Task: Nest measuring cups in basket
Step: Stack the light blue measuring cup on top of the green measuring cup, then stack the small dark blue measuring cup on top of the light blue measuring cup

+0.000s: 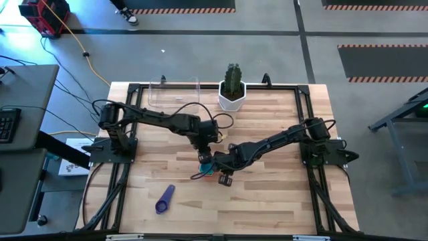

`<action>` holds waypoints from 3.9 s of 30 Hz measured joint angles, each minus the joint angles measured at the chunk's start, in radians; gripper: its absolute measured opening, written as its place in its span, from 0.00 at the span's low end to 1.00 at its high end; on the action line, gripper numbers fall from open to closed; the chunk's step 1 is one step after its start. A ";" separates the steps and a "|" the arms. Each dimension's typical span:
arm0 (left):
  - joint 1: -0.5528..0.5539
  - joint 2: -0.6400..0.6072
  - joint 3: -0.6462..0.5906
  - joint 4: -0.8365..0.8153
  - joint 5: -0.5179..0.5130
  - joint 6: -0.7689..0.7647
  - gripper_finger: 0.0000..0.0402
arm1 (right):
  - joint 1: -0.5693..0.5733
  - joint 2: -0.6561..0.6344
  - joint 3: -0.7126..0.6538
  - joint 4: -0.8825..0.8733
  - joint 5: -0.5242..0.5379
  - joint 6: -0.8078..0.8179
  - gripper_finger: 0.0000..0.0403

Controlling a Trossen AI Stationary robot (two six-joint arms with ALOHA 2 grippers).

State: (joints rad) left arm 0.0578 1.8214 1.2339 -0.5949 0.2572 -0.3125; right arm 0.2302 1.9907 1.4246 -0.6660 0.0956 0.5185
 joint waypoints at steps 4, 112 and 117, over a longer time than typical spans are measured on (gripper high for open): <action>0.000 0.000 -0.001 0.012 0.001 0.008 0.20 | 0.001 -0.001 0.000 0.005 0.000 0.009 0.10; -0.890 -0.182 -0.191 -0.224 -0.128 -1.581 0.20 | 0.045 -0.108 0.001 0.036 -0.027 -0.049 0.10; -0.893 -0.150 -0.191 -0.190 -0.128 -1.589 0.20 | 0.044 -0.108 0.001 0.036 -0.028 -0.048 0.10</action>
State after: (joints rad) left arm -0.8347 1.6717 1.0432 -0.7853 0.1292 -1.9018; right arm 0.2747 1.8828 1.4258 -0.6303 0.0677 0.4702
